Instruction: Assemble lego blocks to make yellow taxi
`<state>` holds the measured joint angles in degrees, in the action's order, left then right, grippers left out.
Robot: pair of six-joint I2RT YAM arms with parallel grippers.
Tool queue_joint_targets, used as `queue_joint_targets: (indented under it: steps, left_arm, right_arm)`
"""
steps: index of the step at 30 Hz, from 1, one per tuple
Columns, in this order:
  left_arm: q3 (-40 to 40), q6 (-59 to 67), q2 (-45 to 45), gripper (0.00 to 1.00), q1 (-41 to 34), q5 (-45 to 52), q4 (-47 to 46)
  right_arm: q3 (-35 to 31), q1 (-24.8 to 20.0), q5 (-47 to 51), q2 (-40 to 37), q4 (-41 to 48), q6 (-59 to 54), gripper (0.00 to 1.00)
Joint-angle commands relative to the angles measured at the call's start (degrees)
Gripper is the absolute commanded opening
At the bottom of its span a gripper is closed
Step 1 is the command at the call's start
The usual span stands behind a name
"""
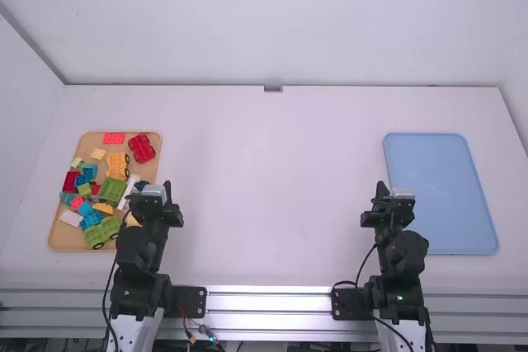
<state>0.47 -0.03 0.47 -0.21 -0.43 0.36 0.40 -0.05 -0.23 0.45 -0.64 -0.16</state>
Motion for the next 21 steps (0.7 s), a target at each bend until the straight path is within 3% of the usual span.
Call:
queue_joint_targets:
  steps: [1, 12, 21]
  left_arm:
    - [0.0, 0.0, 0.0, 0.0, 0.0, 0.0, 0.0]
    - [1.4, -0.2, 1.3, 0.05, -0.1, -1.1, -0.5]
    - [4.3, -0.9, 4.1, 0.16, -0.1, -4.2, -1.8]
  right_arm:
    - [0.0, 0.0, 0.1, 0.0, 0.0, -0.1, 0.0]
    - [1.9, -0.1, -0.6, 2.8, -0.5, -0.6, 0.05]
    - [6.2, -0.2, -2.4, 9.4, -1.6, -1.7, 0.16]
